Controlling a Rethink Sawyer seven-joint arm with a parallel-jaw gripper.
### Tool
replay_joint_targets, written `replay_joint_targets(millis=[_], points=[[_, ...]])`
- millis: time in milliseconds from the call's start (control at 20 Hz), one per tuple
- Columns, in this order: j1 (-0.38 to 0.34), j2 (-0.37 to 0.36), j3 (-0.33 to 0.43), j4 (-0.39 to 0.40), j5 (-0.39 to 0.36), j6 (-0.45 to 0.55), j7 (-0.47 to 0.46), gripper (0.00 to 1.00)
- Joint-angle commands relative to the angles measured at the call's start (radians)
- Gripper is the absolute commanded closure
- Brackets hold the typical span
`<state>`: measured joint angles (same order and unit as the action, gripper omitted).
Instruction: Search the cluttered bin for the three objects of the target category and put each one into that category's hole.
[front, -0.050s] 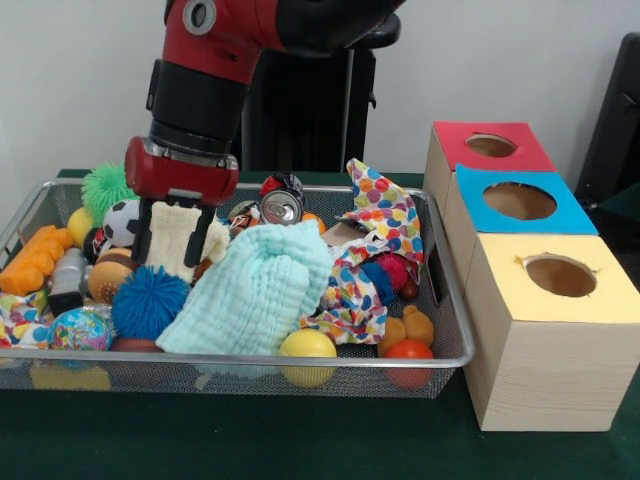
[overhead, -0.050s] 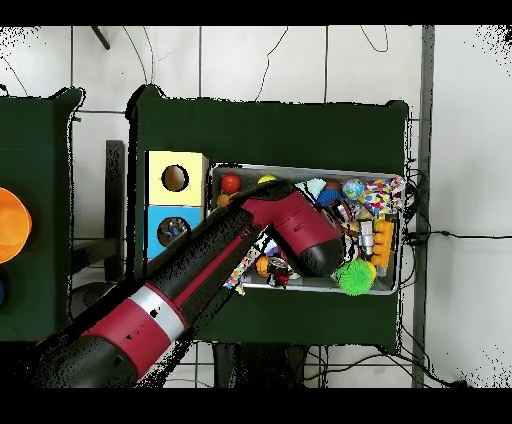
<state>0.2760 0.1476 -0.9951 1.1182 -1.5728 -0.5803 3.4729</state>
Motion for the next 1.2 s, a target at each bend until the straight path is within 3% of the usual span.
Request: replay_joint_targets(millis=[50, 200, 550, 750, 1000, 1100, 1200], points=[[-0.043, 0.04, 0.227, -0.041, 0.045, -0.06, -0.033, 0.0], [-0.054, 0.019, 0.251, -0.028, 0.067, -0.024, -0.082, 0.0], [-0.111, -0.04, 0.339, 0.01, 0.167, 0.064, -0.295, 0.0], [-0.164, -0.092, 0.39, 0.042, 0.294, 0.121, -0.506, 0.0], [-0.189, -0.096, 0.383, 0.055, 0.424, 0.159, -0.674, 0.0], [-0.183, -0.083, 0.354, 0.049, 0.464, 0.187, -0.718, 0.0], [-0.18, -0.067, 0.311, 0.048, 0.551, 0.195, -0.801, 0.0]])
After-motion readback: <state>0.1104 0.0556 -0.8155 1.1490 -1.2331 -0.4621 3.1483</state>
